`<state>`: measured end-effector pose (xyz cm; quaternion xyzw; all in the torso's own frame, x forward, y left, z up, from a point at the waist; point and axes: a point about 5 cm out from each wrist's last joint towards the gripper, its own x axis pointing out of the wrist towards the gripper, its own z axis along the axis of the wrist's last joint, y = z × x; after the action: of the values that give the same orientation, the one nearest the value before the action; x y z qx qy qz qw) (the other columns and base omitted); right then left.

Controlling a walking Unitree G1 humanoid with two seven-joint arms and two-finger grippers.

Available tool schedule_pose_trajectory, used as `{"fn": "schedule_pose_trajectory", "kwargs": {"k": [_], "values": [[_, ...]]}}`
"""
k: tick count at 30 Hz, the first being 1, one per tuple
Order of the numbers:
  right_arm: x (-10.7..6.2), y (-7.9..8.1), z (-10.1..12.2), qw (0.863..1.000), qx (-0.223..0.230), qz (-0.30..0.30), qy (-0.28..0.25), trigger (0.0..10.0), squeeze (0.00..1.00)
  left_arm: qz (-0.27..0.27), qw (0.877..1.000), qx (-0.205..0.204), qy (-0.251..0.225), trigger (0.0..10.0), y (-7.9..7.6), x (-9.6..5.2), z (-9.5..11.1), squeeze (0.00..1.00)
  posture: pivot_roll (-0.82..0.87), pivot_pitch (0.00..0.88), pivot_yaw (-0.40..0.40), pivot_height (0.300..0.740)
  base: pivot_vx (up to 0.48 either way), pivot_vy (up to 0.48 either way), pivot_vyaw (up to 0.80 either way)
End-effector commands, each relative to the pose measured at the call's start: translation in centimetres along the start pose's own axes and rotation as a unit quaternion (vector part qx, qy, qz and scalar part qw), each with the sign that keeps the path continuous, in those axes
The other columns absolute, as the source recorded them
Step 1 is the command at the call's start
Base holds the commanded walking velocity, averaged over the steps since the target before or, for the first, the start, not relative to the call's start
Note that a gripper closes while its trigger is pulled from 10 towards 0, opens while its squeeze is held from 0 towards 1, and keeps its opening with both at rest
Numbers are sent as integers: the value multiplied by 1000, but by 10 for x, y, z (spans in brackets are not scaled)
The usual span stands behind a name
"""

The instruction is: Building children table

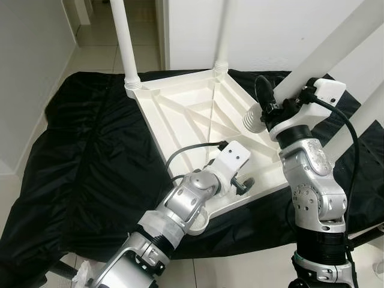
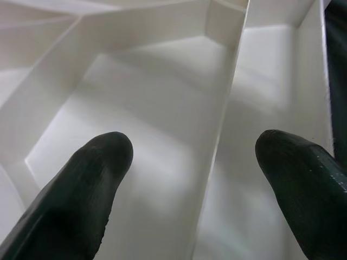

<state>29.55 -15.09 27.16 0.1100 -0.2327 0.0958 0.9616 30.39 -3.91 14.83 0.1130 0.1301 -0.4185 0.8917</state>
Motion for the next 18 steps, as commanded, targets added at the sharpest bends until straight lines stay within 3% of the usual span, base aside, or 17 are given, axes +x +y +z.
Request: {"fn": "schedule_pose_trajectory", "kwargs": {"k": [1,16,17,18], "values": [[4,0,6,1000,-2,-6,-19,10000,0,-14,1000,-18,2,10000,-23,9,8,0,-76,7,-4,740,0,0,0],[7,-1,5,1000,-1,-16,-22,10000,0,-2,999,-38,27,10000,-33,19,15,0,-65,35,0,740,0,0,0],[7,0,5,1000,-1,-17,-23,10000,0,3,999,-37,34,5137,-34,21,14,0,-66,38,1,740,0,0,0],[7,0,5,1000,0,-17,-23,10000,0,5,999,-37,38,5137,-35,22,13,0,-66,38,1,740,0,0,0]]}}
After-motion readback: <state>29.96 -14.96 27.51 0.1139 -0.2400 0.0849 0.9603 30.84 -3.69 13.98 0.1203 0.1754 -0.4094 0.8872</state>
